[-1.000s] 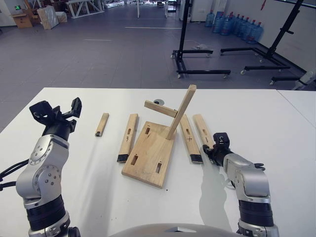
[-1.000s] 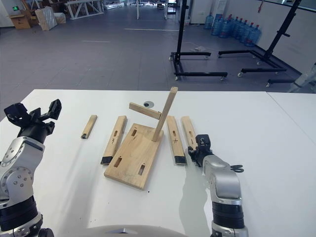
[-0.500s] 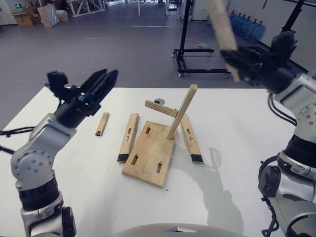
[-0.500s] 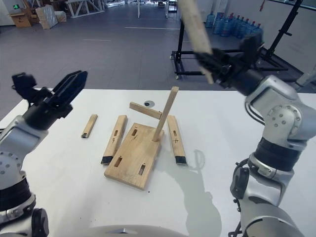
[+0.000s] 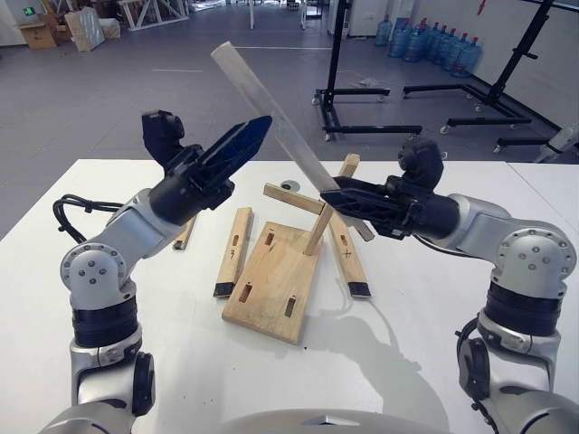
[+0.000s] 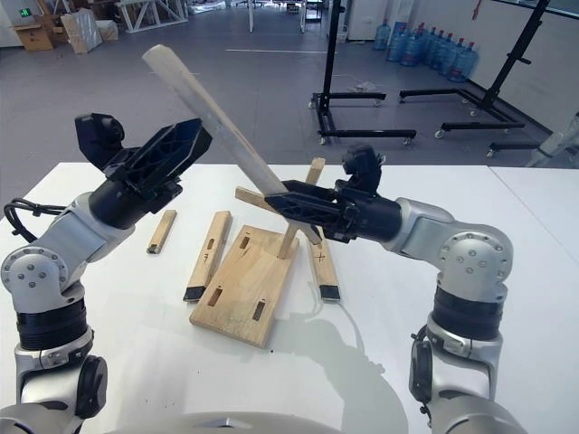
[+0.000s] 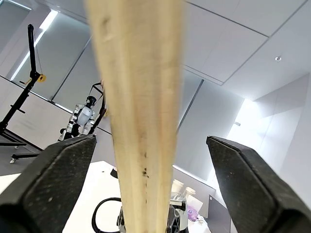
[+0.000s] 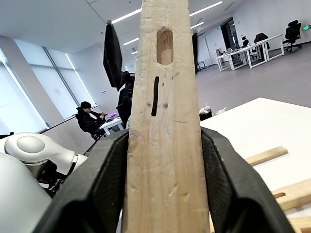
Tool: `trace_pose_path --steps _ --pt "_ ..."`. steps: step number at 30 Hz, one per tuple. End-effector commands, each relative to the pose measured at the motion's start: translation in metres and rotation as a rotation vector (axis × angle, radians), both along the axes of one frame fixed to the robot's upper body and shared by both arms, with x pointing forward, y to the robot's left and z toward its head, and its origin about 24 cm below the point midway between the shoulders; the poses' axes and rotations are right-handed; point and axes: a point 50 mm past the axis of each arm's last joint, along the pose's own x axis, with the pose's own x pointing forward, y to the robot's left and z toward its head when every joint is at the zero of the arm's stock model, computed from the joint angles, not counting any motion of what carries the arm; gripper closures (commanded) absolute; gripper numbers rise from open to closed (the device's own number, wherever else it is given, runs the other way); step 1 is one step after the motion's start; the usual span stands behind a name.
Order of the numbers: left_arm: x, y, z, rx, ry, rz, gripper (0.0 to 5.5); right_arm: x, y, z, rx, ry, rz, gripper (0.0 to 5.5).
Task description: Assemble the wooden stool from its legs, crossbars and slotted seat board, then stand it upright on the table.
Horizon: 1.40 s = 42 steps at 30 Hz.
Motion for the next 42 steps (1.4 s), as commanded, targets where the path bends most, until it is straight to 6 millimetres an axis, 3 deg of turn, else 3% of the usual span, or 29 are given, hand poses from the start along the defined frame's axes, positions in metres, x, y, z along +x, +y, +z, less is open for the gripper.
trace_pose_path --steps 1,10,23,33,38,42 --pt "0.006 -0.003 0.007 -0.013 0.008 0.008 1.37 -0.004 0.007 -0.005 -0.003 0.005 0.000 3.48" --pt "0.006 -0.009 0.008 -0.043 0.059 -0.032 1.37 -0.006 0.012 -0.010 0.005 0.017 -0.010 3.48" --pt "0.008 -0.013 0.003 -0.040 0.122 -0.039 3.35 -0.008 0.014 -0.013 0.007 0.028 -0.008 3.48" --pt "0.011 -0.003 -0.009 -0.014 0.155 0.056 3.38 -0.008 0.014 -0.013 0.008 -0.010 -0.039 3.48" --pt "0.017 0.005 -0.024 0.053 0.165 0.157 3.49 -0.010 0.003 -0.016 -0.040 -0.027 -0.057 2.45" --pt "0.020 0.014 -0.033 0.104 0.165 0.228 3.49 -0.012 -0.024 -0.001 -0.075 -0.087 -0.090 1.75"
